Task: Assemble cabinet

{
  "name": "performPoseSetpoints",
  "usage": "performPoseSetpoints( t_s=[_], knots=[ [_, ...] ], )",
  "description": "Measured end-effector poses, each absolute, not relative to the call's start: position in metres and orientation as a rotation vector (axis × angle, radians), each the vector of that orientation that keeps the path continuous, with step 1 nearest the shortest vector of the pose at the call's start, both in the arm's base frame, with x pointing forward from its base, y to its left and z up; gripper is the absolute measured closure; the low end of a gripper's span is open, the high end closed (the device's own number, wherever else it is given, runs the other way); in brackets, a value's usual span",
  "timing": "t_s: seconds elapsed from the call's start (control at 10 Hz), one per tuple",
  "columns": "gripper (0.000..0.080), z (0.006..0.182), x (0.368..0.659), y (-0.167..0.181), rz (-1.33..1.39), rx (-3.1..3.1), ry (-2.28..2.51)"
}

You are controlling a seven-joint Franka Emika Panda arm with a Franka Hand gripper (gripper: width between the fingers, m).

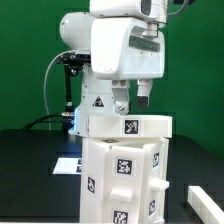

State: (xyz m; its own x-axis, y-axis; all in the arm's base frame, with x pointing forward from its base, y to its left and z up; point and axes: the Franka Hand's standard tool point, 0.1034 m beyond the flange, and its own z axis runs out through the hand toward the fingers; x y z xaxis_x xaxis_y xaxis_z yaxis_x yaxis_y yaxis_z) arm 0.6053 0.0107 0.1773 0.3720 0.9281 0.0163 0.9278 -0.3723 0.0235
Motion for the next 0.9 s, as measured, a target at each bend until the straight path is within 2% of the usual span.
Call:
performPoseSetpoints(
  t_s=[0.4,0.9],
  knots=[
    [0.0150,0.176,0.603,0.011,0.040,2.154,2.213],
    [0.0150,0.162,0.594,0.011,0.031,2.076,2.291]
  ],
)
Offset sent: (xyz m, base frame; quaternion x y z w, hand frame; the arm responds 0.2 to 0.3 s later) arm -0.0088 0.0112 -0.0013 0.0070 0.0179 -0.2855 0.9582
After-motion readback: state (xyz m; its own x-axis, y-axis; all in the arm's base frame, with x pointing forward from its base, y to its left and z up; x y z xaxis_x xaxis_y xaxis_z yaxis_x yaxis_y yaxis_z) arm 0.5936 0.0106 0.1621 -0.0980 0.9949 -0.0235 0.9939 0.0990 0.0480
